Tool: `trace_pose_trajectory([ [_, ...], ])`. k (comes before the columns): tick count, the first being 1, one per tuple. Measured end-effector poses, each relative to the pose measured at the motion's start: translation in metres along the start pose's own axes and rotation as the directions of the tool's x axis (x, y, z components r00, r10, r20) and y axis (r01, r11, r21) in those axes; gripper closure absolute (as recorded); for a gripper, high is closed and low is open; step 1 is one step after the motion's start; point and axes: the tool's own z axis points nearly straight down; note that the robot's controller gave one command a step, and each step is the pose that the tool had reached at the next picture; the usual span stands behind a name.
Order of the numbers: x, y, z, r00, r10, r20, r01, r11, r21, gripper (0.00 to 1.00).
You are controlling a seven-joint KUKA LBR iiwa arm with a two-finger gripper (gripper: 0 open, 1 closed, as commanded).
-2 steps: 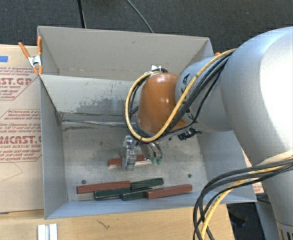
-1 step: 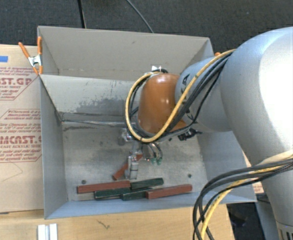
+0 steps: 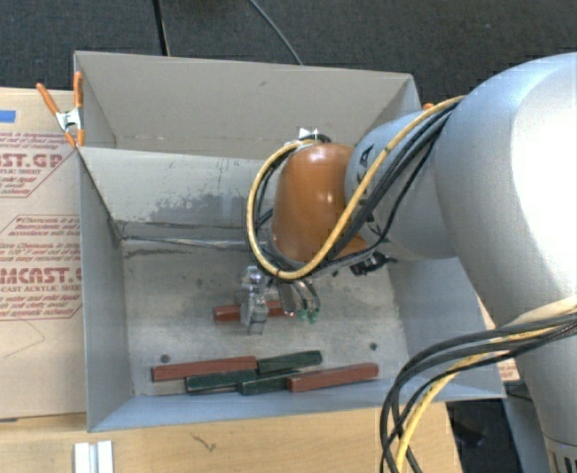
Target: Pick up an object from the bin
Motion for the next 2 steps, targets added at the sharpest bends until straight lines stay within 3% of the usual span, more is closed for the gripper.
trace_pose_trajectory([
  [1,0.0000,0.0000,0.0000,1.000,0.000,0.000,0.000,1.000,0.000,1.00],
  [2,-0.0003,-0.0045,-0.0058,0.987,0.163,-0.005,-0.163,0.987,0.001,1.00],
])
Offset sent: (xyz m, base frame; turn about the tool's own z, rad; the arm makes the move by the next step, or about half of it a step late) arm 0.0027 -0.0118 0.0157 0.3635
